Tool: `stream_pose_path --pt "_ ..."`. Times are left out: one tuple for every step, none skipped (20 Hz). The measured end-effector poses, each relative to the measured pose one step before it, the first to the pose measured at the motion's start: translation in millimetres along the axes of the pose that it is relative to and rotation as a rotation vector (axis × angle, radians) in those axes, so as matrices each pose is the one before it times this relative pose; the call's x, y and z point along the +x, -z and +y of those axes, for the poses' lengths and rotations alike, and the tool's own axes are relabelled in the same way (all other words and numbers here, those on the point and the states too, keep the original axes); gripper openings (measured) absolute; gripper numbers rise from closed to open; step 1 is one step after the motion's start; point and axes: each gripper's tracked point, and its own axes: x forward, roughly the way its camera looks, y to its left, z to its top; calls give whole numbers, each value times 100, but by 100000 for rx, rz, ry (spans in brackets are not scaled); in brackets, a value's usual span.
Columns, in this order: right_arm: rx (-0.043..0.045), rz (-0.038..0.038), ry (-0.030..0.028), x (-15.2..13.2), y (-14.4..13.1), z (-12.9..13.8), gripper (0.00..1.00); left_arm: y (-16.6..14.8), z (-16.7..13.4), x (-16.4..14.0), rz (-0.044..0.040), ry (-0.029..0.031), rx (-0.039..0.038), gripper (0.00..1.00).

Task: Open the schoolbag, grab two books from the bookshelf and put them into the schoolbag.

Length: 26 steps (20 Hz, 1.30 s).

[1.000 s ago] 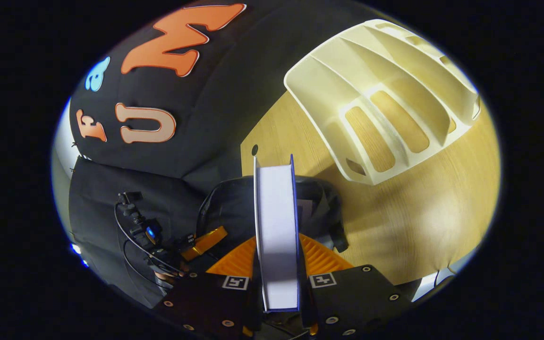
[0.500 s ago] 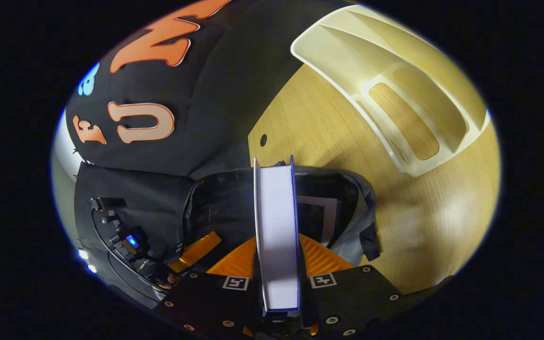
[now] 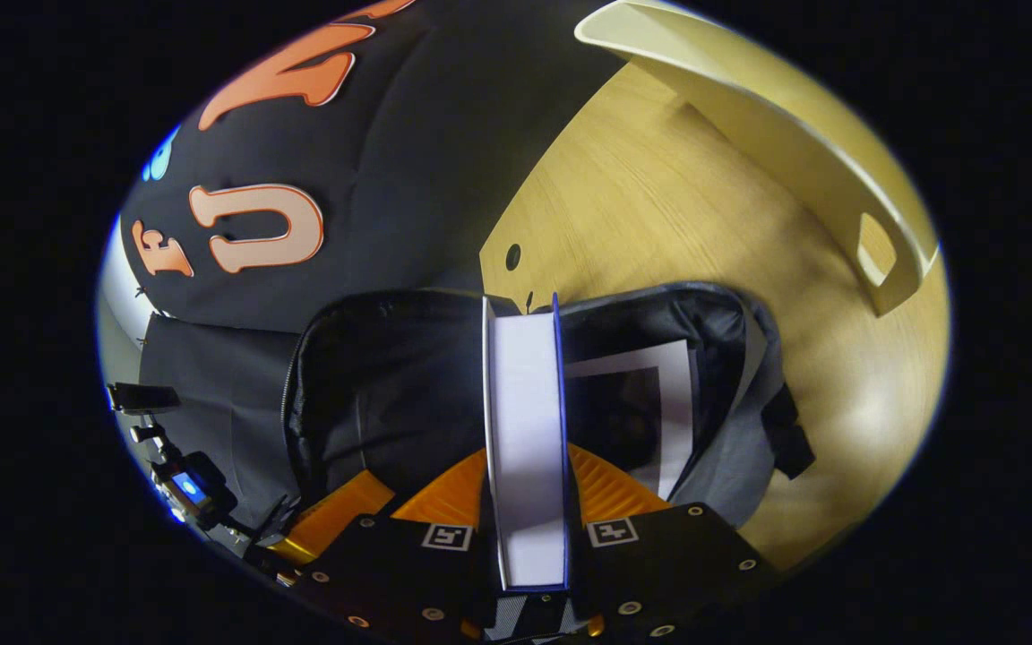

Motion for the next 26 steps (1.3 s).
stream_pose_path --pt "464 -377 -587 425 172 90 32 -277 -447 -20 -469 471 380 7" --pt "156 216 -96 606 247 73 32 -95 -278 12 -146 438 720 7" --pt "-338 -307 344 750 241 -47 32 -198 -248 98 -480 308 642 7" --pt "-434 101 -157 627 134 -20 32 -20 -385 -41 -200 520 842 7" --pt "91 226 41 743 154 103 32 -78 -225 -162 -487 444 556 7" --pt "-506 -369 10 624 -14 68 21 -100 -217 -151 -3 333 464 7" --pt "-1163 326 904 784 180 -46 32 -40 -206 -127 -341 194 -93 7" --pt "-375 1335 547 698 339 32 32 28 -143 36 35 296 -178 7" --pt "-445 1756 955 432 331 110 32 -46 275 159 -43 -185 -910 7" --pt "-731 995 2223 -8 102 -158 32 246 464 186 -225 -71 -1278 7" --pt "-2170 -83 4533 -421 -97 -677 36 138 347 65 -129 -19 -1565 7" --pt "-3465 -685 5433 -529 -278 -577 39 419 344 -75 93 -163 -1414 7" --pt "-3201 -719 5318 -526 -161 -1127 33 397 359 85 333 -513 -1706 7" --pt "-1652 -691 2867 -548 -387 -793 51 314 482 126 370 -464 -1621 7" --pt "-345 1166 357 -701 -8 -233 47 411 278 120 527 -278 -1447 7" --pt "185 674 -475 -1004 -187 48 70 459 144 92 443 -183 -1063 7" --pt "-1143 -1350 189 -917 -541 -46 80 241 30 184 119 382 -969 7" --pt "-2416 -2461 1826 -817 -677 -463 82 161 -103 137 235 7 -738 7" --pt "-3310 -2301 2666 -808 -731 -821 85 302 -172 161 398 360 -688 7" --pt "-2134 -1975 3247 -938 -541 -1000 86 312 -461 233 622 1407 -756 12" --pt "-1187 -1460 1796 -798 -582 -575 86 295 -254 363 515 758 -768 14" --pt "-1100 -1513 438 -878 -783 -421 87 641 -600 236 1551 1584 -660 23" --pt "-1845 -2584 868 -1068 -1119 -537 91 269 -444 527 793 948 -210 35" --pt "-1955 -2160 1324 -641 -770 -708 94 344 -685 360 915 1844 636 39" --pt "-2145 -2240 1525 -788 -900 -724 96 598 -963 227 809 3009 1382 49" --pt "-2027 -2141 1515 -694 -672 -665 98 568 -782 324 896 1362 1294 59"
